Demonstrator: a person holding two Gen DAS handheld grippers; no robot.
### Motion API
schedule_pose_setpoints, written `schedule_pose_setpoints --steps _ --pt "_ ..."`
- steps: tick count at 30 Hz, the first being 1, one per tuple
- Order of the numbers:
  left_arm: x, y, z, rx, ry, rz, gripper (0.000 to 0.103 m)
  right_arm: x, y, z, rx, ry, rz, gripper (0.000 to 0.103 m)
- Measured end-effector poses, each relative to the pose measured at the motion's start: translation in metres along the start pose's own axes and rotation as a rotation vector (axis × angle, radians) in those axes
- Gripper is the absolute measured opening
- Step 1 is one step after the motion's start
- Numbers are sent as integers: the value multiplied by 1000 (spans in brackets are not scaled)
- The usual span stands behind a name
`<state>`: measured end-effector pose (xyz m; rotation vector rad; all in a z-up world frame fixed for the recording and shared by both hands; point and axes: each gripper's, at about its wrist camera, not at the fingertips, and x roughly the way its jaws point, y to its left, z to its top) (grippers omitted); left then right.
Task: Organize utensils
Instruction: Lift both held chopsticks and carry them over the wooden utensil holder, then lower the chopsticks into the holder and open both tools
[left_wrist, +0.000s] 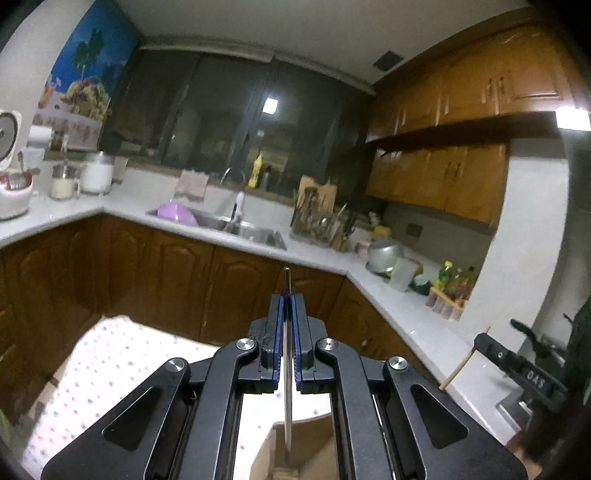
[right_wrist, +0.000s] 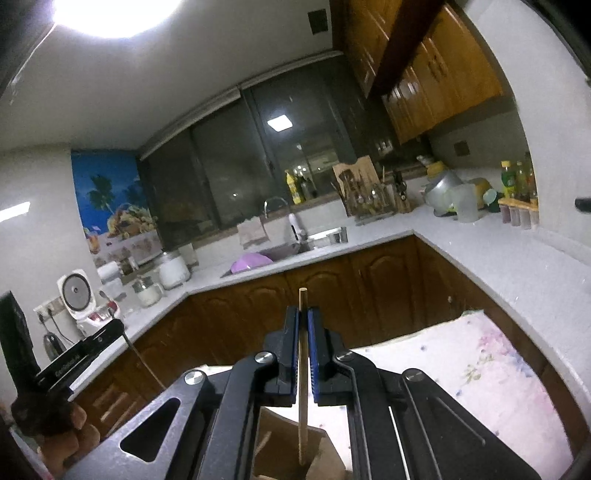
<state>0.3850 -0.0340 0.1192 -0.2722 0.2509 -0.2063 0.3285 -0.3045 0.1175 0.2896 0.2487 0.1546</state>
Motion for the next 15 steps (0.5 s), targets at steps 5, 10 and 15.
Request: schedule_pose_setpoints --steps 5,10,15 --pt "24 7 -28 -10 41 29 4 23 -8 -31 10 30 -23 5" --pt "36 10 -50 -8 91 25 4 34 -21 -47 59 66 -20 5" --pt "44 6 -64 22 149 19 4 36 -26 -51 69 85 -21 5"
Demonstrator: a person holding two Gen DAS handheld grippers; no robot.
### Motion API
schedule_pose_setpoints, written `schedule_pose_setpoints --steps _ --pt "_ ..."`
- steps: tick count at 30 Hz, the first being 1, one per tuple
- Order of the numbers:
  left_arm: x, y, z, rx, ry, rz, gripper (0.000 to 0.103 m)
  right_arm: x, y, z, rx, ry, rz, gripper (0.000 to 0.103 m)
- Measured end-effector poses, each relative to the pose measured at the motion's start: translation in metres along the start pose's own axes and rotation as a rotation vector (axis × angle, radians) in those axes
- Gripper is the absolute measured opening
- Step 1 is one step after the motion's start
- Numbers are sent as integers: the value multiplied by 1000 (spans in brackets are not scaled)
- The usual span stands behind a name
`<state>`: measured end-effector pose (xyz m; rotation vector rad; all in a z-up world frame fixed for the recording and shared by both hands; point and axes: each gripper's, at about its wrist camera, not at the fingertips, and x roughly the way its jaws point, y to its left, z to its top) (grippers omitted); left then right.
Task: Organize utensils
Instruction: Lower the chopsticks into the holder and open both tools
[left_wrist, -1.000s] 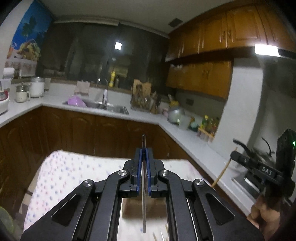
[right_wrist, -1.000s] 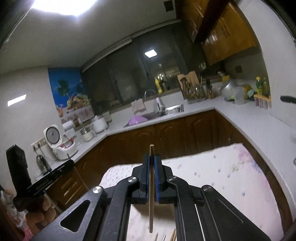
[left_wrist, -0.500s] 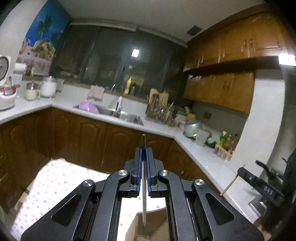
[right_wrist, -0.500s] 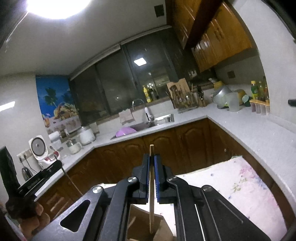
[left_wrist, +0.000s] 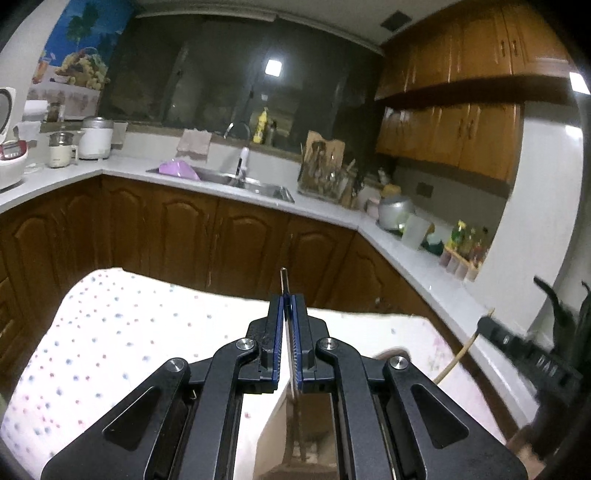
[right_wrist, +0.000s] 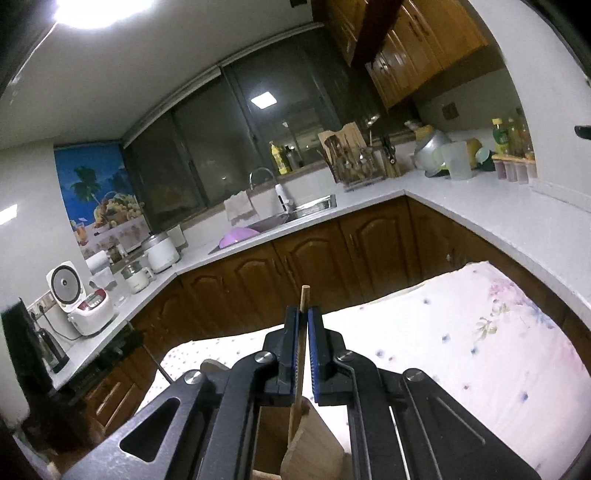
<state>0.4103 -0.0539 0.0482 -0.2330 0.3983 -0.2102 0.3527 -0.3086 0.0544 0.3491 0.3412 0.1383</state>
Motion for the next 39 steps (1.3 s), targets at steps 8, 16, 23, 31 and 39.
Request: schedule_pose_setpoints --steps 8,16,23,31,39 --pt "3 0 -1 5 36 -3 5 1 -1 4 3 32 4 6" --pt "0 0 2 7 58 0 6 5 -3 0 17 74 21 11" --pt "-27 9 0 -25 57 6 55 -17 -11 2 61 55 46 66" --pt "-79 41 -25 -95 122 31 70 -60 -21 -16 102 92 47 76" --pt "-127 67 -61 -133 218 82 73 -103 -11 -47 59 145 37 77"
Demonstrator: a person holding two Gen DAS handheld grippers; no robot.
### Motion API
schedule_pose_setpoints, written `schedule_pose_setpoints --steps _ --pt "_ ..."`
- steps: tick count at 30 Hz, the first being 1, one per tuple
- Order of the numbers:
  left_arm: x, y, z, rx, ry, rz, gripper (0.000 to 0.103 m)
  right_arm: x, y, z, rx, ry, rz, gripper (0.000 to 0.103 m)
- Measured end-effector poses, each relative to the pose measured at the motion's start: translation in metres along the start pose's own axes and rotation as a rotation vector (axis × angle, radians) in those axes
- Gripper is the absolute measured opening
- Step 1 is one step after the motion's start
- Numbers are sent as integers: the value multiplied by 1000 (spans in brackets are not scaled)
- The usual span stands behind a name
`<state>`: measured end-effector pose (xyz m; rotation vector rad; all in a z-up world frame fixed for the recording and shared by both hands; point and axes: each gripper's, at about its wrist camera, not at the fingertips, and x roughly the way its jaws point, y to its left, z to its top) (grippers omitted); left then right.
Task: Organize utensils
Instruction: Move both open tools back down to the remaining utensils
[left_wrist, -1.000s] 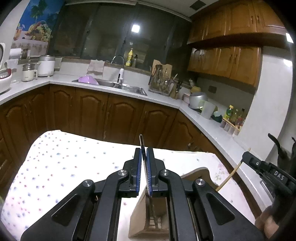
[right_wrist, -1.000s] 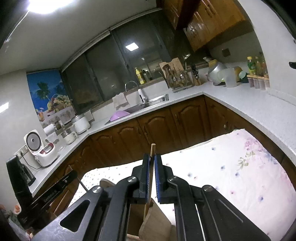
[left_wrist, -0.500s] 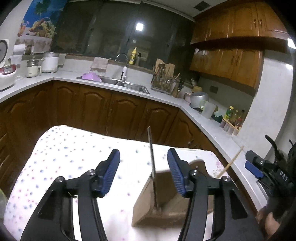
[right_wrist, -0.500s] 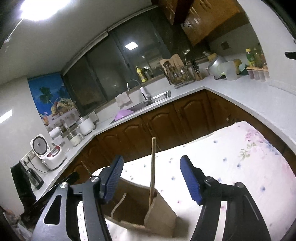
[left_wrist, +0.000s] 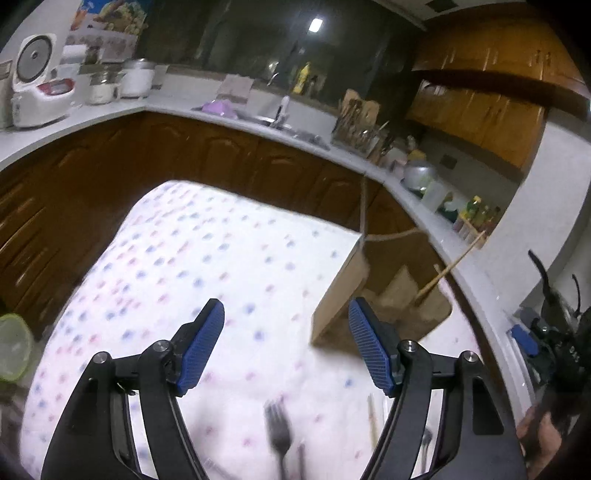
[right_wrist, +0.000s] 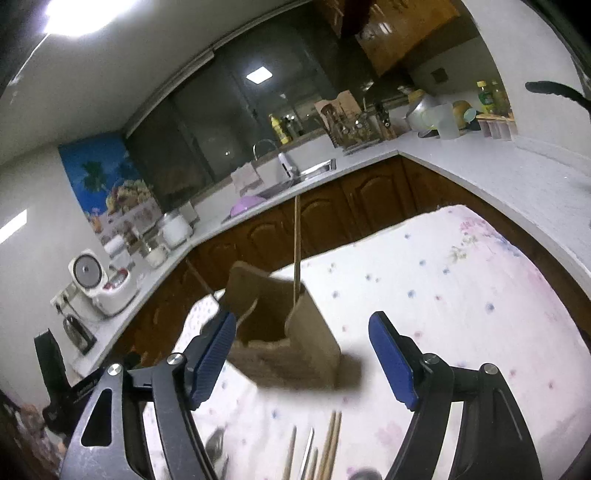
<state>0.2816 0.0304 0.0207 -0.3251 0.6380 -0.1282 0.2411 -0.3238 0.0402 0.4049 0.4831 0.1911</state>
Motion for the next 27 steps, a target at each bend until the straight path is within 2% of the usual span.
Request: schedule_pose_setpoints --steps 3,10,16,27 --pt "-11 16 -16 -29 31 17 74 -13 7 -15 -33 17 -6 82" --pt "-32 55 -54 -87 105 74 74 -33 24 -53 -123 62 -31 82" --pt "-31 77 -78 -109 178 120 74 -36 31 -84 -156 119 -32 82" --pt "-13 101 -88 -121 271 174 74 -23 34 -113 -164 201 -30 82"
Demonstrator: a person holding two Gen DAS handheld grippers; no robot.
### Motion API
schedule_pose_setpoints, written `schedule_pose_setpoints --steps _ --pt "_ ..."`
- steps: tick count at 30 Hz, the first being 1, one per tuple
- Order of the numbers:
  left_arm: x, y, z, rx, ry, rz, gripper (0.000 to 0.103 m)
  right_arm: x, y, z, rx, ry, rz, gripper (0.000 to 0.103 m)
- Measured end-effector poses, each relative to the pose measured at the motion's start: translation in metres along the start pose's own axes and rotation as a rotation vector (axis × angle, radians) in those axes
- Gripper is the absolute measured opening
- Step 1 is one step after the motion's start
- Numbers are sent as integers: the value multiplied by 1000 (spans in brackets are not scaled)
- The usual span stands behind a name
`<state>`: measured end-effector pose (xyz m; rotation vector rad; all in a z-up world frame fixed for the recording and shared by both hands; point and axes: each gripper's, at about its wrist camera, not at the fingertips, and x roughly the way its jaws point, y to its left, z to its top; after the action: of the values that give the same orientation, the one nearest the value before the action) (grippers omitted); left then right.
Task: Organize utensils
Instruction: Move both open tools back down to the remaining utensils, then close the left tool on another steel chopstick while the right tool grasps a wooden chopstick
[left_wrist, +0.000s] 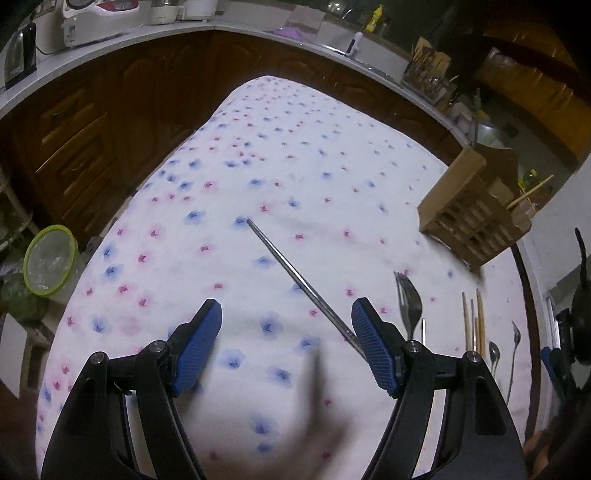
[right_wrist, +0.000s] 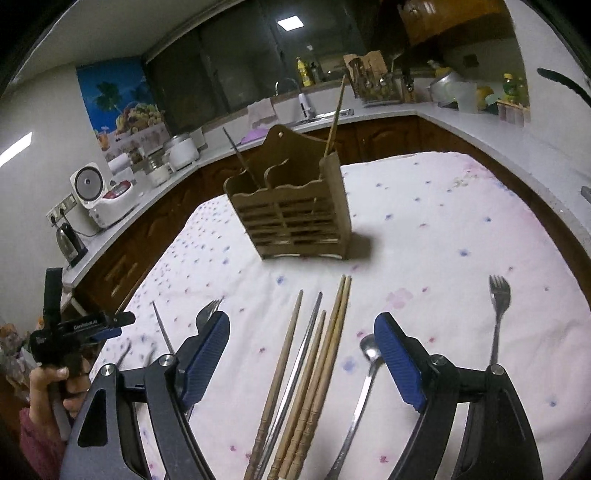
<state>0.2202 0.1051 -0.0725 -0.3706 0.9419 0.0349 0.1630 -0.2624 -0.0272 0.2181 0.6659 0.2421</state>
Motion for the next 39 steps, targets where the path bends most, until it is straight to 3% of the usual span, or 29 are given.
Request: schedule_pose_setpoints --steps 6,12,15,18,21,23,30,31,33,36,39 --pt "10 -2 9 19 15 28 74 16 9 2 -20 31 18 80" --pt "28 -5 21 48 41 66 72 40 15 3 -35 88 35 53" --pt "41 -5 27 56 67 70 65 54 16 3 -37 124 43 43" --pt "55 -4 29 73 95 60 51 71 19 4 -46 162 49 36" --pt "58 -12 31 130 71 74 37 88 21 5 -55 193 49 33" --pt "61 -17 31 158 78 52 16 99 21 7 -56 210 44 30" --pt "61 -39 24 315 97 -35 8 134 12 9 -50 282 5 28" --pt "59 -43 22 347 112 -72 2 138 11 8 -54 296 -1 26" --pt "58 -48 20 391 133 -92 1 143 10 6 -59 308 0 26" --pt "56 -52 21 403 123 -43 6 143 11 8 -69 308 2 26" --pt "58 -42 30 315 129 -15 38 144 8 12 -65 312 8 25"
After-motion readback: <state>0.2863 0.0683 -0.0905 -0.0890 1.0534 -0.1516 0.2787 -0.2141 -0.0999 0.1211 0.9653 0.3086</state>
